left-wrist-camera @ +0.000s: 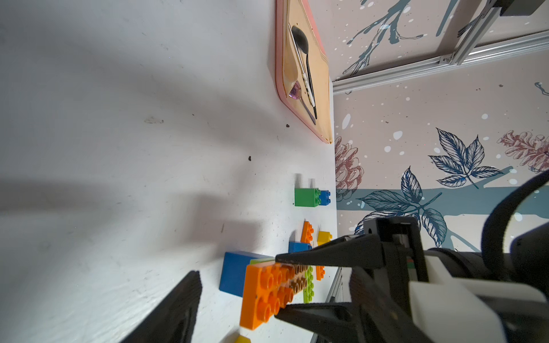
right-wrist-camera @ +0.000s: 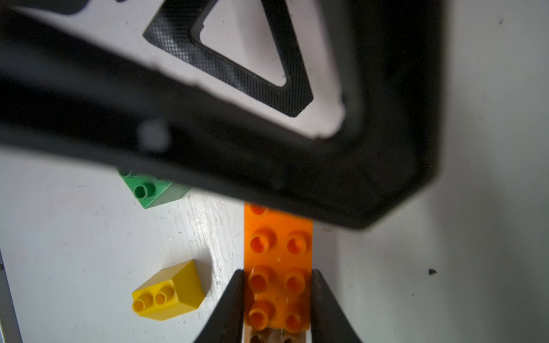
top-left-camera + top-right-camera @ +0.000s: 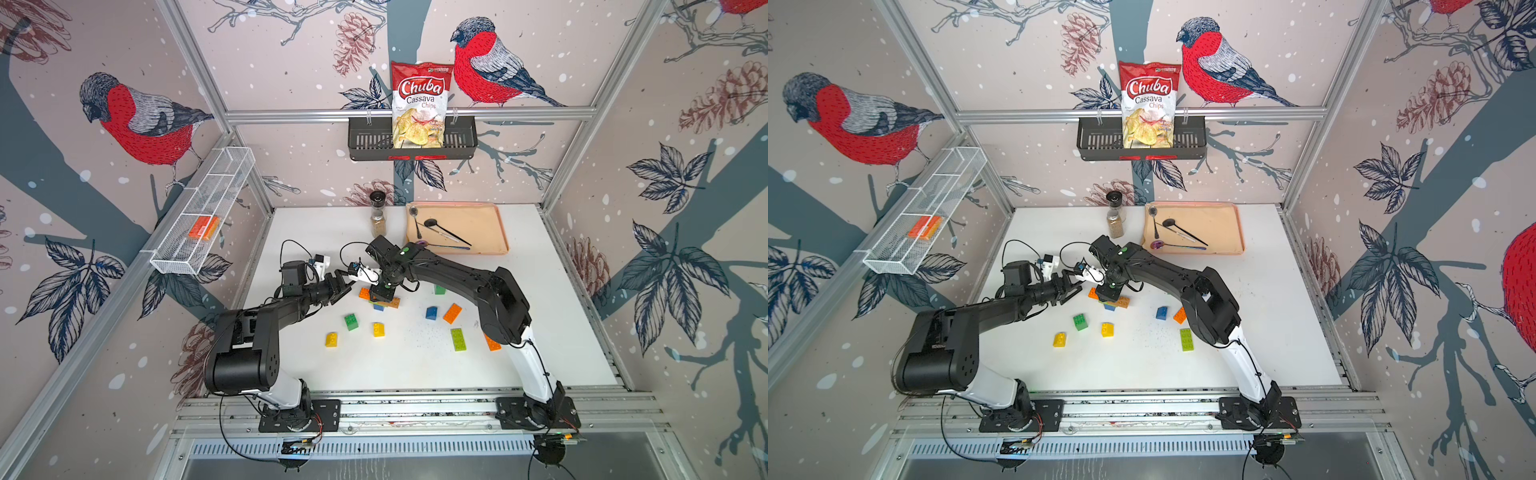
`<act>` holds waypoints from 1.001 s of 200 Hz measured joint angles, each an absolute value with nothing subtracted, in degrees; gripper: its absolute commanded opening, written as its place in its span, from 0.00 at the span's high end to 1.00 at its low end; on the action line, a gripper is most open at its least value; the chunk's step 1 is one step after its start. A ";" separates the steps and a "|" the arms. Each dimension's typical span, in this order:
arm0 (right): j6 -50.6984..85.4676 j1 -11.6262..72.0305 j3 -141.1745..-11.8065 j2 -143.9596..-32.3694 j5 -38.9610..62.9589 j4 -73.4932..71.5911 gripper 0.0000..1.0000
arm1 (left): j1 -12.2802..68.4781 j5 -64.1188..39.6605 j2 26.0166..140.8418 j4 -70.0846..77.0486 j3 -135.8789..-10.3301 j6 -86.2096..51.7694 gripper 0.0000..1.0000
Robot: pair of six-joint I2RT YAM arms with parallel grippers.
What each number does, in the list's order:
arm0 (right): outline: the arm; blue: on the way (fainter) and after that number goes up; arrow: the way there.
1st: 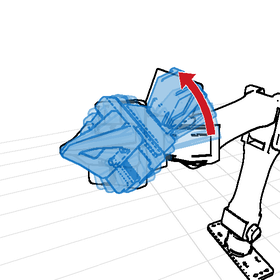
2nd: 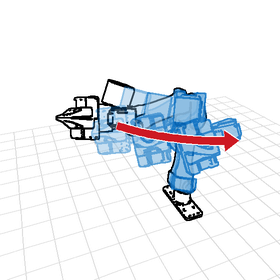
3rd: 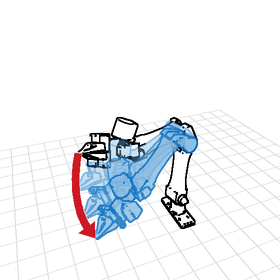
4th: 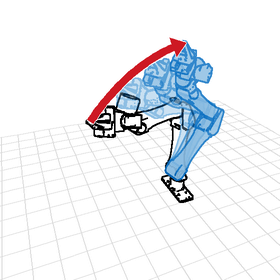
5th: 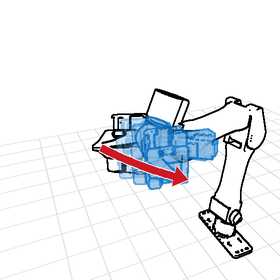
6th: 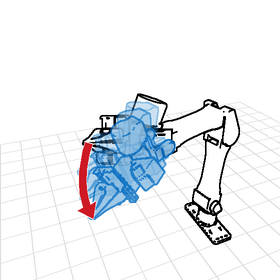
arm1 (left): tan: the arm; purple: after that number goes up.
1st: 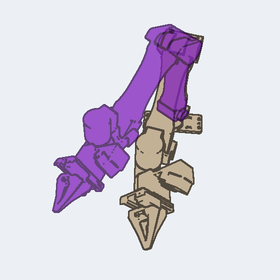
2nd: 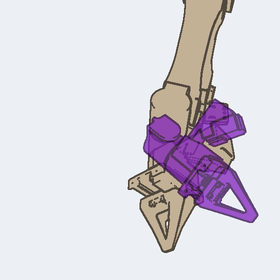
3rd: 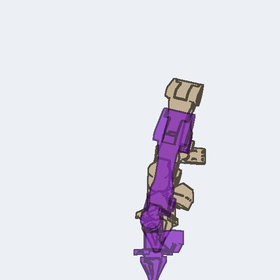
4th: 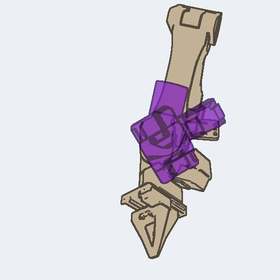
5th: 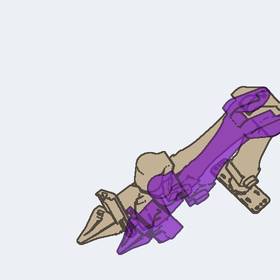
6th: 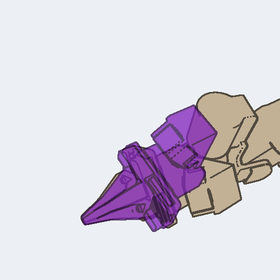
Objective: Assemble a fork with lego
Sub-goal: Assemble the lego brick with the lego brick.
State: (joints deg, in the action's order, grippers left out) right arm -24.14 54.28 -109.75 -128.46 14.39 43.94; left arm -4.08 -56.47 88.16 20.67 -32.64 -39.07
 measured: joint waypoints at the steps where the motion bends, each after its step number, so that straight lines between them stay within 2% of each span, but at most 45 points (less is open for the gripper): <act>1: -24.12 54.30 -109.73 -128.46 14.39 43.92 0.69 | -4.08 -56.47 88.16 20.67 -32.64 -39.07 0.22; 99: -24.10 54.19 -100.47 -124.97 15.16 35.27 0.68 | -4.25 -55.40 87.74 19.55 -32.73 -38.46 0.22; 200: -25.96 54.24 -101.45 -125.16 15.27 36.45 0.68 | -4.67 -53.89 86.89 15.99 -33.56 -35.94 0.22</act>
State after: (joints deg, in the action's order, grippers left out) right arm -25.96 54.24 -101.45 -125.16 15.27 36.45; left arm -4.67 -53.89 86.89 15.99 -33.56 -35.94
